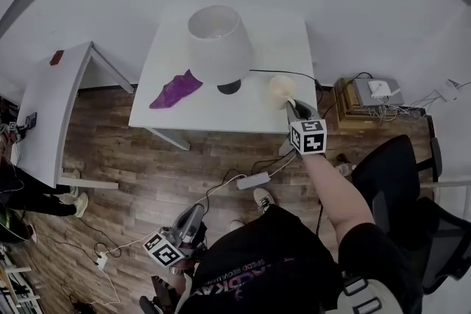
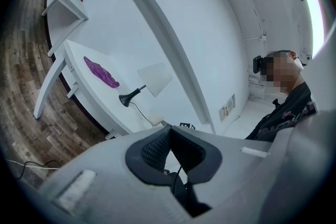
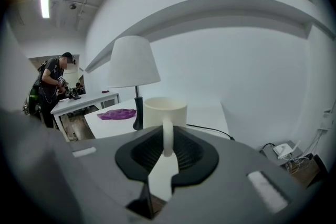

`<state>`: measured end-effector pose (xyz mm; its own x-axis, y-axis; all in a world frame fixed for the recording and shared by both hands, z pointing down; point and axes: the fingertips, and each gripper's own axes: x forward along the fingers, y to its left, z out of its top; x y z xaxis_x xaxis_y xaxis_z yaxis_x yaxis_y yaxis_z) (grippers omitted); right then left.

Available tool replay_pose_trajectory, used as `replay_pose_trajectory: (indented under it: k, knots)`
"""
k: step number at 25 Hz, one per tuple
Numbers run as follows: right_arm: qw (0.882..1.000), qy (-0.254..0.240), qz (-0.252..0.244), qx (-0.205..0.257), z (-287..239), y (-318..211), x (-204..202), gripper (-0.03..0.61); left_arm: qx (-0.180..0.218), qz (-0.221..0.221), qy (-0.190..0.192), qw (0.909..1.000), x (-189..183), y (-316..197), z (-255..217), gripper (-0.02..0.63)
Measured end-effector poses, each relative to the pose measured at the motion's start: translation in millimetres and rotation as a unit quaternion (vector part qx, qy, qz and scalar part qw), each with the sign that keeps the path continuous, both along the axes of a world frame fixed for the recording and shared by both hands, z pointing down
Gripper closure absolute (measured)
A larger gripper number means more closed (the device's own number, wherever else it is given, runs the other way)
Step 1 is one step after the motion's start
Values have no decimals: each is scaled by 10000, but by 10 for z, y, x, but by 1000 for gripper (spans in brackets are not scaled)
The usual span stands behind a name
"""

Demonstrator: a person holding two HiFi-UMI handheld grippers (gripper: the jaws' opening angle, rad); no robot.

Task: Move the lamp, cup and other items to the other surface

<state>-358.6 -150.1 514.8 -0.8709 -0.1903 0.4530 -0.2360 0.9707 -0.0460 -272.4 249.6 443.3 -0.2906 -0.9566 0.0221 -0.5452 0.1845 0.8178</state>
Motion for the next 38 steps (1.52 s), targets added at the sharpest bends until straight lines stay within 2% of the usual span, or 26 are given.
replay_pose_trajectory:
  k: [7, 11, 14, 19, 23, 27, 33, 38]
  knots:
    - [9979, -264, 595, -40, -317, 2, 625, 528, 252, 577, -59, 9980, 106, 8, -73, 615]
    - [9941, -378, 1014, 12, -490, -41, 1120, 528, 272, 1078, -53, 9938, 279, -33, -72, 615]
    - [9896, -433, 1373, 26, -537, -57, 1547, 528, 294, 1404, 89, 9896, 453, -36, 19, 615]
    - [9808, -441, 1898, 26, -522, 7, 2255, 528, 391, 1976, 399, 9787, 760, -109, 166, 615]
    - [9721, -308, 2322, 83, -497, -52, 2845, 528, 386, 2453, 309, 9682, 935, -261, 130, 615]
    - [9613, -359, 2731, 87, -533, -227, 3318, 528, 411, 2712, 330, 9611, 1057, -447, 124, 615]
    - [9480, -360, 3159, 130, -596, -551, 4054, 528, 432, 3201, 287, 9460, 1441, -924, 64, 615]
    - [9393, -293, 3417, 98, -544, -961, 4645, 528, 375, 3358, 359, 9405, 1776, -1391, 83, 615]
